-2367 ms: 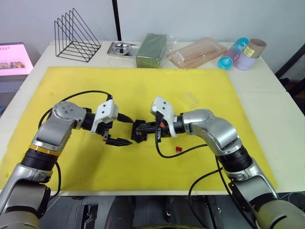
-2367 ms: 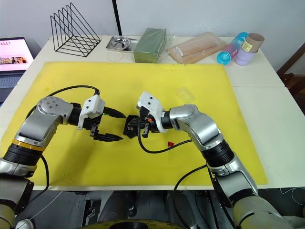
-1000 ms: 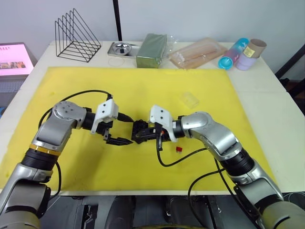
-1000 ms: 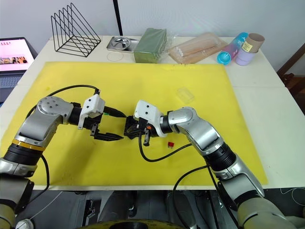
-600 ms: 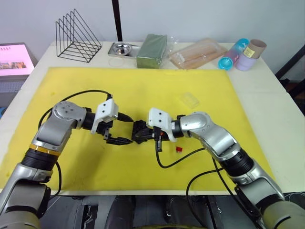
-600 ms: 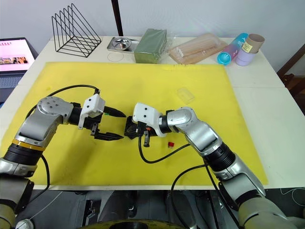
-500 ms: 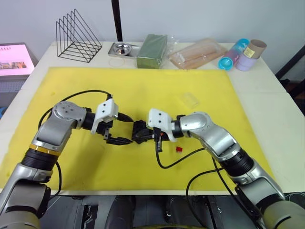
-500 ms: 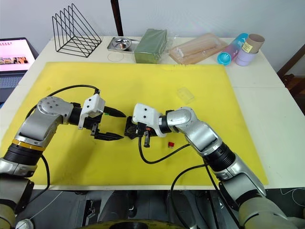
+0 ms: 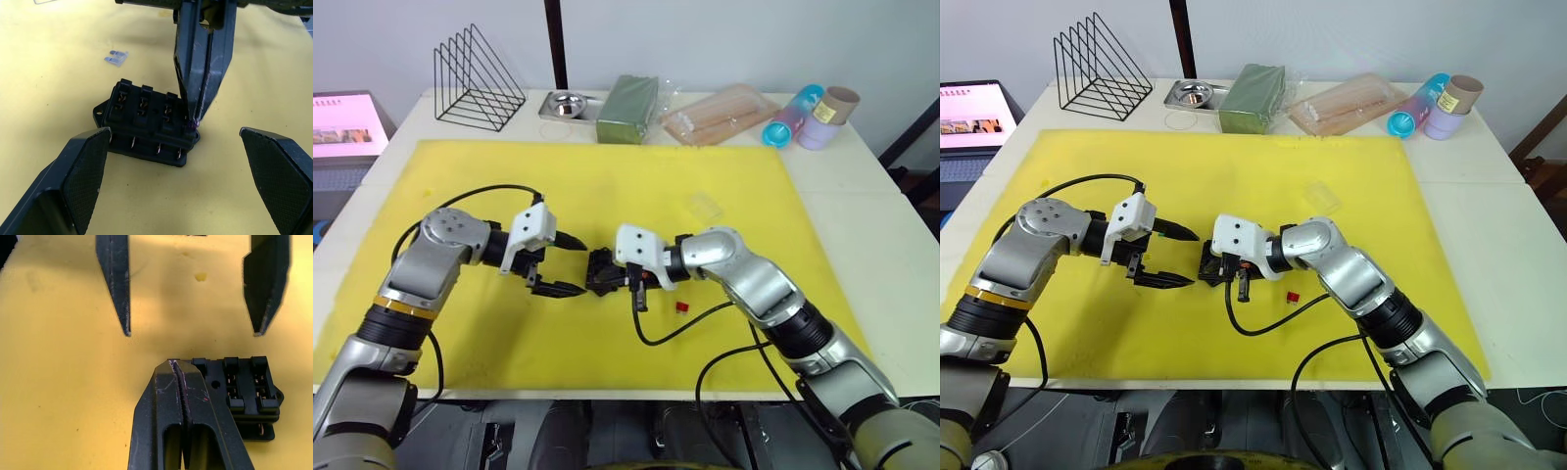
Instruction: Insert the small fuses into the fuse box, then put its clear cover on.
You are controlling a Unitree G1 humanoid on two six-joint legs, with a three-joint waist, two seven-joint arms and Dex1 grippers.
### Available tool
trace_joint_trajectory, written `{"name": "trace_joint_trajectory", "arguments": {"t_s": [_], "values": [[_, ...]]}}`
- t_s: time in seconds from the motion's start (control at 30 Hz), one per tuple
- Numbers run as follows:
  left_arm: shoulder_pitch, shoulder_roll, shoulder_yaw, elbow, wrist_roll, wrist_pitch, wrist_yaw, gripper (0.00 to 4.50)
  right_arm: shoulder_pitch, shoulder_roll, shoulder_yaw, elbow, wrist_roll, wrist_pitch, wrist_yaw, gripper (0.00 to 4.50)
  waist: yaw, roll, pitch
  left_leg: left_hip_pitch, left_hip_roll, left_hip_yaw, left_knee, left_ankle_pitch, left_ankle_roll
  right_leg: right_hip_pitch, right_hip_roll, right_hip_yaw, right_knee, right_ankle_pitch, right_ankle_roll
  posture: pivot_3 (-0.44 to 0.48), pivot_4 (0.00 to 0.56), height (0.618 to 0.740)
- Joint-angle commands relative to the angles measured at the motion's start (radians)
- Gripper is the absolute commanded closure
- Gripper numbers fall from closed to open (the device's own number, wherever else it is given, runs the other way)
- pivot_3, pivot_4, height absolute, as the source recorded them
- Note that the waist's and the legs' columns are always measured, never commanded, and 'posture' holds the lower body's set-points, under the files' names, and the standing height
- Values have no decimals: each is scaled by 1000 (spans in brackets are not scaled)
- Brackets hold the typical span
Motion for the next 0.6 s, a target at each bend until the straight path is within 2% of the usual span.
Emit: {"name": "trace_joint_trajectory", "arguments": {"t_s": [0.03, 0.4, 0.6], "values": [[-8, 9, 43, -7, -14, -10, -5, 0, -3, 6, -65, -3, 55, 78, 4, 4474, 0, 0, 0, 0, 0, 0, 0, 0, 0, 0, 0, 0, 0, 0, 0, 0, 150, 740], [-18, 16, 62, 29, -13, -19, -25, 0, -51, 17, -203, -78, 203, 201, 4, 4474, -6, 1, 1, -3, 0, 1, -1, 0, 0, -3, 0, 0, 0, 0, 0, 0, 150, 740], [-37, 56, 112, 43, -34, 51, -22, 0, -16, -88, -275, -167, 223, 206, 3, 4474, -5, 1, 1, -3, 0, 0, -1, 0, 0, -3, 0, 0, -1, 0, 0, 0, 150, 740]]}}
